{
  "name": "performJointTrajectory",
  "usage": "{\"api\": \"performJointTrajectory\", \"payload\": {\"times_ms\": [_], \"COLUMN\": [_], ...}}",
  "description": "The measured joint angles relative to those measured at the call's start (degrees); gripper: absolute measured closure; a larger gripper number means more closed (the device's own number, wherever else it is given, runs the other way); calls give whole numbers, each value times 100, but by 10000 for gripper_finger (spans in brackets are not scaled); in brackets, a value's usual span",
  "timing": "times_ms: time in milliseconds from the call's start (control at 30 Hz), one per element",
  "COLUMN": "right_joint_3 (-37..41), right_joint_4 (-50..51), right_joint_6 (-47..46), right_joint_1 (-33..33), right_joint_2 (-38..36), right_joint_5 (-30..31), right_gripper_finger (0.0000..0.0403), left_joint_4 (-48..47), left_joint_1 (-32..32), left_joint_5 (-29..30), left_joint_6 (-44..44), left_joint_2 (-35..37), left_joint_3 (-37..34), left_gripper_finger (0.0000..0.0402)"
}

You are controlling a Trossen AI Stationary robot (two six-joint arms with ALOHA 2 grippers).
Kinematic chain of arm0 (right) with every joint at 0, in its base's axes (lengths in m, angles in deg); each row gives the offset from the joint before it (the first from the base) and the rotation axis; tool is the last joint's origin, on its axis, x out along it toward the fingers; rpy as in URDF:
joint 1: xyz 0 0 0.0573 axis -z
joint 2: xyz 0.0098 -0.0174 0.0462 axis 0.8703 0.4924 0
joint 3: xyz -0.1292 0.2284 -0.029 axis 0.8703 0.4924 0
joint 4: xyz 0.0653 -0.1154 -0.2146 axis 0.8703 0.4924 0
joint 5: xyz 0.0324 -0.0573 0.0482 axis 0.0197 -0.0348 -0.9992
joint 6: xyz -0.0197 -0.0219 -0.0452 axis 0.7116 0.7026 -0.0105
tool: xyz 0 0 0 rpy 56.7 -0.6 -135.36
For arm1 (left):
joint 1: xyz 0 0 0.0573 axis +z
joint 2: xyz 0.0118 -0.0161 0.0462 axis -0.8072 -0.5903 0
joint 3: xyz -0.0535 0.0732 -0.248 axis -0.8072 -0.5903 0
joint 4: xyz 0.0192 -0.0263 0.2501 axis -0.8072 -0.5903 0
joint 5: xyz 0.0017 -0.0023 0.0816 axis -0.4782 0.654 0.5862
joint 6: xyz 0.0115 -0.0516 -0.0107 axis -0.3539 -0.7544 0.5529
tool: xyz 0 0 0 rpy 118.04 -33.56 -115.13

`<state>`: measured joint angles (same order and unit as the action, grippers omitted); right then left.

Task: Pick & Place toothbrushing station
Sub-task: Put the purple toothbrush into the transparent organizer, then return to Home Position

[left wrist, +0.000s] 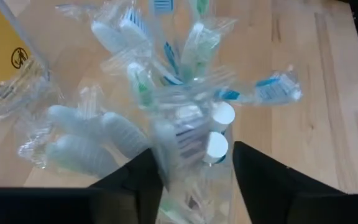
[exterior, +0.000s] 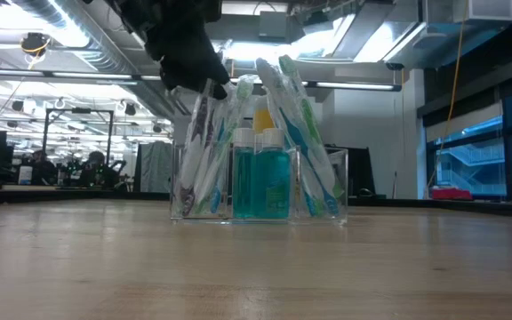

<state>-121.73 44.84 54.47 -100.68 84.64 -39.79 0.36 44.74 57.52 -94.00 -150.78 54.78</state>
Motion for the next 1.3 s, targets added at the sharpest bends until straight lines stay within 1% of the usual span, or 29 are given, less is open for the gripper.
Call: {"api": "performJointTrajectory", "payload": {"times_ms": [133, 233, 400, 467, 533, 600, 667, 733, 800, 833, 867, 933, 967, 1000, 1067, 1167, 1300], "right_joint_3": [1, 0, 1, 1, 1, 1, 1, 1, -1, 1, 1, -1, -1, -1, -1, -1, -1], "right_joint_4": [4, 2, 2, 4, 112, 309, 624, 1003, 1394, 1588, 1784, 2095, 2304, 2492, 2934, 3580, 4288], "right_joint_6": [20, 42, 61, 84, 87, 87, 76, 40, 35, 39, 29, -82, -88, -92, -92, -104, -136], "right_joint_1": [0, 0, 0, 0, -2, -2, -2, -2, -4, -4, -4, 2, 7, 7, 7, 7, 7], "right_joint_2": [0, 0, 0, -2, -51, -163, -371, -656, -967, -1124, -1291, -1598, -1765, -1918, -2253, -2812, -3554], "right_joint_5": [0, 2, 4, 53, 93, 98, 55, -82, -146, -146, -144, -146, -144, -146, -146, -146, -147], "right_gripper_finger": [64, 66, 90, 107, 133, 170, 220, 283, 355, 378, 387, 385, 386, 391, 398, 395, 399], "left_joint_4": [28, 37, 37, 32, -41, -148, -388, -606, -871, -955, -1055, -1146, -1204, -1271, -1338, -1579, -2015], "left_joint_1": [0, -34, -119, -176, -248, -331, -420, -515, -630, -695, -761, -907, -979, -1053, -1189, -1381, -1598], "left_joint_5": [-27, -142, -24, 132, 305, 351, 357, 474, 715, 848, 984, 1191, 1281, 1384, 1579, 1817, 2279], "left_joint_6": [-5, 38, 255, 383, 526, 680, 744, 741, 719, 719, 740, 870, 959, 1030, 1188, 1357, 1322], "left_joint_2": [72, 220, 605, 811, 1058, 1323, 1616, 1913, 2211, 2347, 2478, 2725, 2858, 2993, 3256, 3639, 4037], "left_joint_3": [1, 1, 1, 1, 1, 6, 8, 8, 8, 8, 8, 8, 8, 8, 8, 8, 6], "left_gripper_finger": [189, 172, 168, 172, 178, 190, 211, 242, 281, 300, 322, 366, 382, 391, 395, 399, 399]}}
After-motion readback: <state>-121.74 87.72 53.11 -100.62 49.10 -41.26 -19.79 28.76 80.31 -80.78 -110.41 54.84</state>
